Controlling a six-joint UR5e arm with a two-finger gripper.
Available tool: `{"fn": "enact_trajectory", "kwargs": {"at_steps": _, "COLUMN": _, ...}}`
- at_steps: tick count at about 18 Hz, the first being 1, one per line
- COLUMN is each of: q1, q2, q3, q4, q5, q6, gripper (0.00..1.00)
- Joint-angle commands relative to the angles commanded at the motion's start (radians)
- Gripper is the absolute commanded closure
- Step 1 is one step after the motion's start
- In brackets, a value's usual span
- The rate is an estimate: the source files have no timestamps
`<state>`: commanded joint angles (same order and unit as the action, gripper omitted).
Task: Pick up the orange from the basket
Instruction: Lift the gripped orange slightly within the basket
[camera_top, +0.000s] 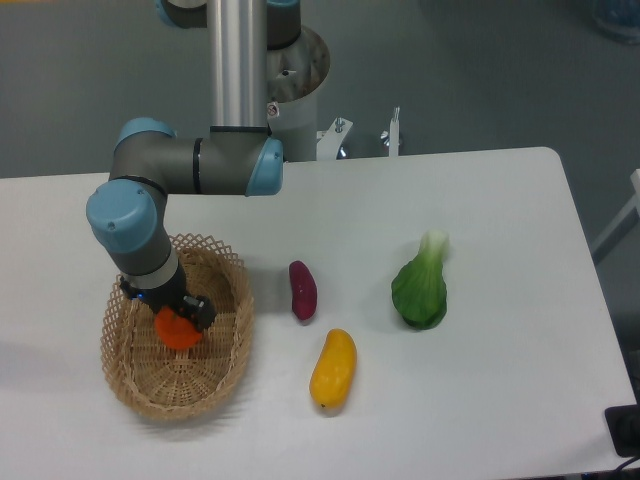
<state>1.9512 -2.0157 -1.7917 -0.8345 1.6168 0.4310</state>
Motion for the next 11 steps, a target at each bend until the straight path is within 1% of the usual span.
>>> {"fn": "enact_trajectory", "kwargs": {"at_steps": 1, "q1": 0.000, "q2": 0.000, "q3": 0.000, "q4": 0.000, "q5": 0.000, "q6": 0.002, "gripper": 0.44}}
{"fn": "enact_trajectory", "kwargs": {"at_steps": 4, "q1": 0.002, "q2": 0.006, "q3": 0.006, "q4": 0.000, "q5": 0.000, "q6": 0.009, "gripper": 0.47}}
{"fn": "enact_trajectory", "kwargs": {"at_steps": 7, "q1": 0.002, "q2": 0.026, "q3": 0.012, "q4": -0.003, "q5": -0.005, "q6": 0.012, "gripper": 0.48}}
{"fn": "enact_trajectory", "kwargs": {"at_steps": 9, "q1": 0.006, "q2": 0.050, "q3": 0.021, "q4": -0.005, "q5": -0.008, "q6": 0.021, "gripper": 0.48}}
{"fn": "enact_trajectory", "kwargs": {"at_steps": 11, "q1": 0.014, "q2": 0.072, "q3": 0.054, "q4": -0.020, "q5": -0.006, "q6": 0.025, "gripper": 0.47}}
